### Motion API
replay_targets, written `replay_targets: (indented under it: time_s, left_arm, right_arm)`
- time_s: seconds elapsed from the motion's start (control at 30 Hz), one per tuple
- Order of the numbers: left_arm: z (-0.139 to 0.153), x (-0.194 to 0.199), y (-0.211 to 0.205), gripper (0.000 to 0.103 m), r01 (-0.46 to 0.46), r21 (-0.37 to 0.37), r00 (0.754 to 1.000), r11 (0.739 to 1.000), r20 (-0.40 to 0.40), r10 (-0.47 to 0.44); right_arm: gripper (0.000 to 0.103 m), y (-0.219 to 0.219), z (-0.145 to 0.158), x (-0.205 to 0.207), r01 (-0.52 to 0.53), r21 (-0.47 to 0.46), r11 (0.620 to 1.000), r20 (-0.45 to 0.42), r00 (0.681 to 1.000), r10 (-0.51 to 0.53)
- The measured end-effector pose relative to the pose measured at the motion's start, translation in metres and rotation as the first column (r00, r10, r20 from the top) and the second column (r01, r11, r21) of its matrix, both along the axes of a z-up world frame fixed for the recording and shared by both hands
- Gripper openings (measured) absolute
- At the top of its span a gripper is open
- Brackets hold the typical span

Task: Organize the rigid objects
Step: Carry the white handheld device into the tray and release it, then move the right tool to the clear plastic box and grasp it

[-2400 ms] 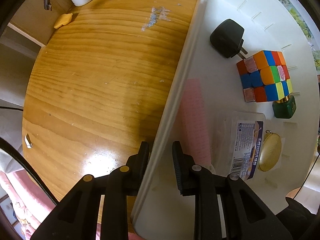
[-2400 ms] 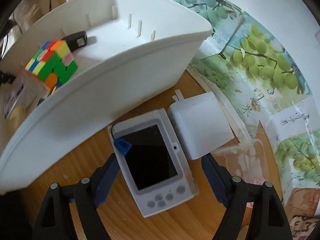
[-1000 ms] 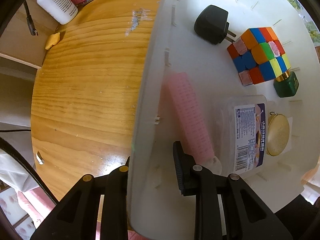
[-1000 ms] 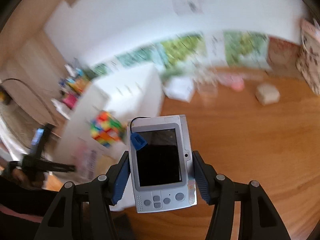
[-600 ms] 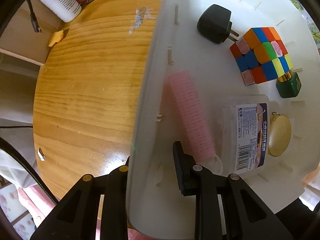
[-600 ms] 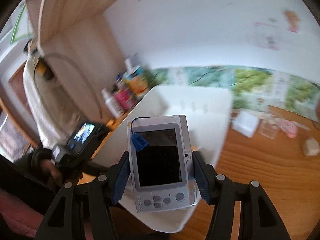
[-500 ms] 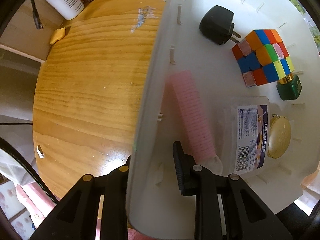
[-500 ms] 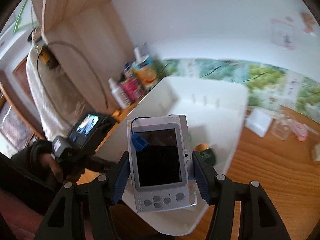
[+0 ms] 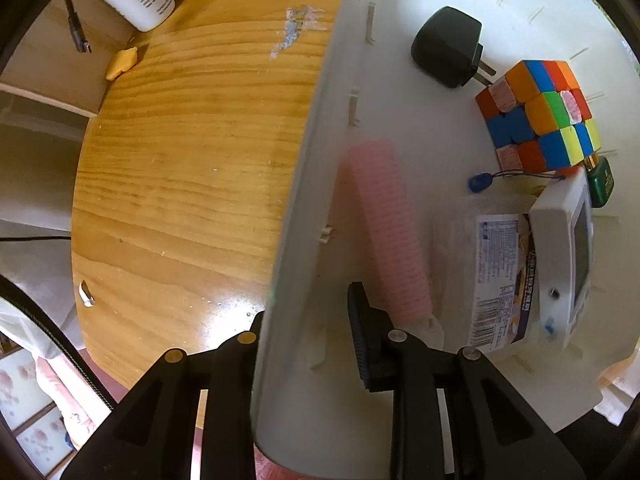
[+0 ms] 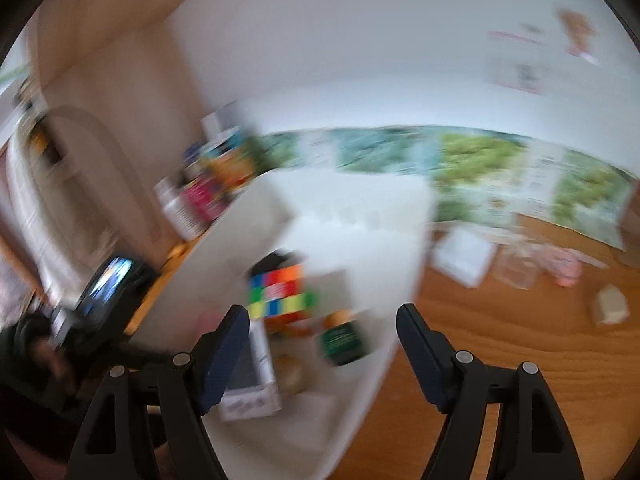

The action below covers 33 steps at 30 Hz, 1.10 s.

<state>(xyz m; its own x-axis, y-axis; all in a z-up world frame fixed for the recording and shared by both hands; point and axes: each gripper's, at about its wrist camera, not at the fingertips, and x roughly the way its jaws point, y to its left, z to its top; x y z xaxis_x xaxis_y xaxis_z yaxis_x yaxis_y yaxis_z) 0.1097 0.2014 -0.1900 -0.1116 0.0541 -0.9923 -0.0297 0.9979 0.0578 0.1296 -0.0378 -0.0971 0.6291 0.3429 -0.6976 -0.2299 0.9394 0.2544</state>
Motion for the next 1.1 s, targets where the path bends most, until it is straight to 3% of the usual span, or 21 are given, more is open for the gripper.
replay_targets:
  time_s: [0.17, 0.37, 0.5, 0.73, 0.97, 1.1]
  left_arm:
    - [-0.002, 0.002, 0.001, 0.029, -0.015, 0.0, 1.0, 1.0, -0.003, 0.015]
    - [-0.003, 0.004, 0.0, 0.029, -0.04, 0.004, 0.999, 0.999, -0.009, 0.04]
    - [-0.003, 0.004, 0.006, 0.029, -0.057, 0.002, 0.998, 0.998, -0.009, 0.057]
    - [-0.006, 0.002, 0.012, 0.029, -0.09, 0.005, 0.996, 0.996, -0.019, 0.09]
    - [-0.01, 0.008, 0.017, 0.03, -0.114, 0.009, 0.993, 0.993, -0.032, 0.115]
    - [-0.012, 0.01, 0.018, 0.031, -0.122, 0.02, 0.992, 0.992, -0.038, 0.122]
  right_arm:
    - [0.08, -0.051, 0.001, 0.018, 0.228, -0.019, 0.974, 0.035, 0.973, -0.227]
    - [0.08, -0.098, -0.009, 0.048, 0.445, -0.072, 0.893, 0.084, 0.894, -0.439]
    - [0.08, -0.112, -0.025, 0.067, 0.467, -0.102, 0.878, 0.088, 0.884, -0.46]
    - [0.08, -0.115, -0.063, 0.091, 0.436, -0.133, 0.89, 0.097, 0.899, -0.426]
    - [0.08, -0.112, -0.095, 0.108, 0.416, -0.199, 0.887, 0.051, 0.909, -0.415]
    - [0.065, -0.111, -0.098, 0.11, 0.386, -0.174, 0.906, 0.06, 0.922, -0.382]
